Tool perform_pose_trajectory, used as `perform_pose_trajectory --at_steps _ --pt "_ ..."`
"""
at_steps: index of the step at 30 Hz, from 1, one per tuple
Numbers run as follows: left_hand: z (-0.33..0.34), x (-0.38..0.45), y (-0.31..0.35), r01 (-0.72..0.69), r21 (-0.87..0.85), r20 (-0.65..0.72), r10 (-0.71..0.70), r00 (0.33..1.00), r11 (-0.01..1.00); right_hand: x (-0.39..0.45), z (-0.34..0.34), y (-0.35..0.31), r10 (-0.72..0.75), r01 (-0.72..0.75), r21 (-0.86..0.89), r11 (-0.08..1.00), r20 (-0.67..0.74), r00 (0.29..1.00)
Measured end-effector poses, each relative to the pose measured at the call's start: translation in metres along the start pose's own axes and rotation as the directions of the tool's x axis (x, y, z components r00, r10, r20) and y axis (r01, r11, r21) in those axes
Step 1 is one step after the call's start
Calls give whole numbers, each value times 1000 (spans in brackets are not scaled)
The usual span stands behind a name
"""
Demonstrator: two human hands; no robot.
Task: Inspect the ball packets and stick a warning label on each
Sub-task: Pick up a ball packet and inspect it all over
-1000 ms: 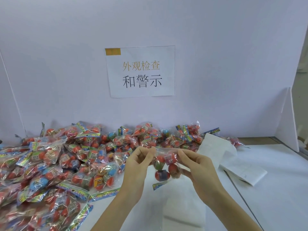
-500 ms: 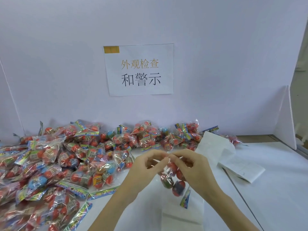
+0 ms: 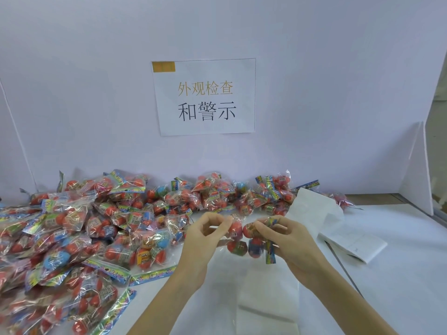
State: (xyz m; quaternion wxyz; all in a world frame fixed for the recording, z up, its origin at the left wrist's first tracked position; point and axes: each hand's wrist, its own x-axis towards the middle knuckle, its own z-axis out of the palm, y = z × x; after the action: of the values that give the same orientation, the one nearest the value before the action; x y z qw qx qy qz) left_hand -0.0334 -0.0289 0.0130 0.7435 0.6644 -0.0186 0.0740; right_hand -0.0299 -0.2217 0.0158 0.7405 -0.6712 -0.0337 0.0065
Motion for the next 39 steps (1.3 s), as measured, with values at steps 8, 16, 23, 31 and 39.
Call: perform_pose_trajectory --at_steps 8,16,23,31,39 --pt "7 -3 -1 105 -213 -8 -109 994 971 -3 3 -1 14 -23 155 988 56 998" --pt "-11 8 -1 -13 -258 -100 -13 995 966 -2 5 4 32 -51 134 990 141 990" --pt "-10 5 2 81 -102 111 -69 991 991 3 -2 1 -33 32 -34 999 -13 999" --pt "-7 4 -17 -355 434 107 344 933 828 3 2 -1 -2 5 57 998 -48 999" --pt "7 0 -28 -344 513 -22 412 911 786 2 7 1 -93 99 42 994 -137 986"
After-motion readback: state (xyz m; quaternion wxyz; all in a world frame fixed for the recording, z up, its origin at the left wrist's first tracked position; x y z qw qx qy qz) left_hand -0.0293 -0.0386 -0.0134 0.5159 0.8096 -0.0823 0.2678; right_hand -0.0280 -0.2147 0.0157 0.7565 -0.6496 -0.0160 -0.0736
